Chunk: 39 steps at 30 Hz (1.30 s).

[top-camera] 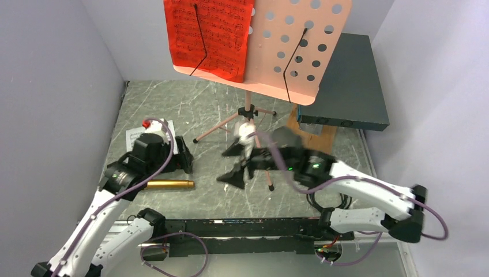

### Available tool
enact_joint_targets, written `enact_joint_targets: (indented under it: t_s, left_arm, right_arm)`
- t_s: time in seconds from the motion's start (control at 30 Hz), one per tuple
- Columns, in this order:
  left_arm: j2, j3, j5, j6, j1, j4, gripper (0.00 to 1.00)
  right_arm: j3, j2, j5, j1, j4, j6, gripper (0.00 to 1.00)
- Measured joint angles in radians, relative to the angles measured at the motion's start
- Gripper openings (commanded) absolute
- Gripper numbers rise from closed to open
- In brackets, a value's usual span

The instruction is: Set up the instrument practice props

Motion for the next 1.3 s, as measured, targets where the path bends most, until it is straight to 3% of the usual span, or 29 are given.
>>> enact_joint_targets:
  t_s: [0.17,0.43,0.6,0.73,0.9,1.03,1.17,1.3]
  left_arm:
    - [0.017,-0.180,-0.066,-0.126,0.000,-0.059,0.99]
    - [0.256,-0.093,-0.199,-0.175,0.055,-0.082,0.99]
    - [0.254,-0.089,-0.006,-0.277,0.323,-0.036,0.98]
    - [0.255,-0.111,0.156,-0.452,0.546,-0.035,0.99]
    - [0.270,-0.146,0.218,-0.672,0.593,-0.075,0.99]
    - [0.300,-0.297,0.283,-0.806,0.656,-0.035,0.99]
    - [0.345,-0.415,0.321,-0.878,0.697,0.036,0.99]
    - [0.349,-0.438,0.314,-0.898,0.715,0.085,0.96]
  right_arm:
    - [-0.233,0.145,0.017,0.101,0.058,0.055,0.81]
    - [-0.332,0.082,0.110,0.106,0.116,0.110,0.82]
    - [-0.341,0.000,0.163,0.106,0.157,0.122,0.81]
    - [-0.352,-0.014,0.172,0.106,0.155,0.132,0.81]
    - [-0.373,-0.046,0.185,0.106,0.143,0.137,0.81]
    - [-0.375,-0.072,0.191,0.106,0.140,0.136,0.80]
    - [-0.379,-0.094,0.194,0.106,0.131,0.136,0.79]
    - [-0.394,-0.118,0.197,0.106,0.121,0.137,0.79]
